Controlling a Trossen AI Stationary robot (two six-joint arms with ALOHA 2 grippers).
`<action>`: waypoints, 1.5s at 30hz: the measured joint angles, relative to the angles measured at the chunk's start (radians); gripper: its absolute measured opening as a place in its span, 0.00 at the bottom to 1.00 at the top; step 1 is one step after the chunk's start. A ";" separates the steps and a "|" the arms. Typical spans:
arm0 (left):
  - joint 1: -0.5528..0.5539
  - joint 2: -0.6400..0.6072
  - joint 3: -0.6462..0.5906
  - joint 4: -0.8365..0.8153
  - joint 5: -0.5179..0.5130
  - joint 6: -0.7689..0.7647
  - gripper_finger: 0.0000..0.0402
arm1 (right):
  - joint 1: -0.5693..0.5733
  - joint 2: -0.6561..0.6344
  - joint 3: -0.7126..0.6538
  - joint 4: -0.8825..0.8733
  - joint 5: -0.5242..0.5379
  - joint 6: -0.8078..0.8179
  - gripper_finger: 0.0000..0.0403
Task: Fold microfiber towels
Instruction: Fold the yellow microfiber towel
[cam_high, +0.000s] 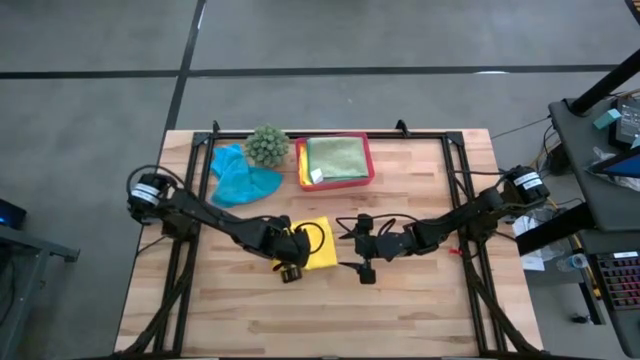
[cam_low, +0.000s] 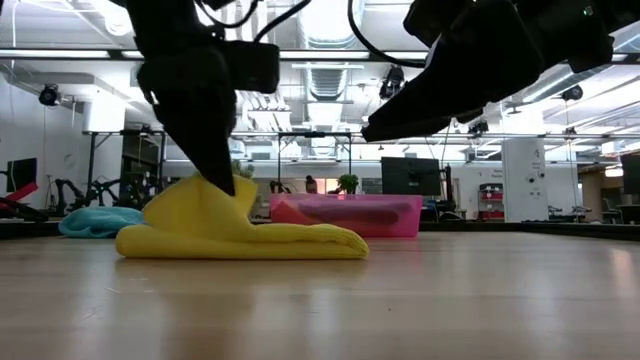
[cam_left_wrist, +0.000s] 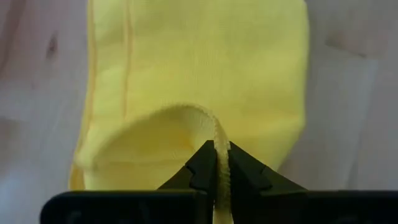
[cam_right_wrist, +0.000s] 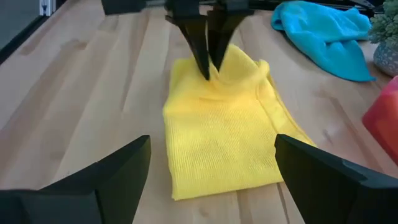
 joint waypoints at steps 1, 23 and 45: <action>-0.004 -0.003 0.000 -0.005 0.012 -0.002 0.03 | 0.000 0.000 0.000 0.000 0.000 0.005 0.82; -0.018 -0.018 -0.015 -0.177 0.250 -0.153 0.09 | 0.000 0.000 0.000 0.010 0.000 0.067 0.82; -0.022 -0.082 -0.015 -0.399 0.392 -0.208 0.48 | 0.000 0.000 -0.005 0.007 0.000 0.066 0.82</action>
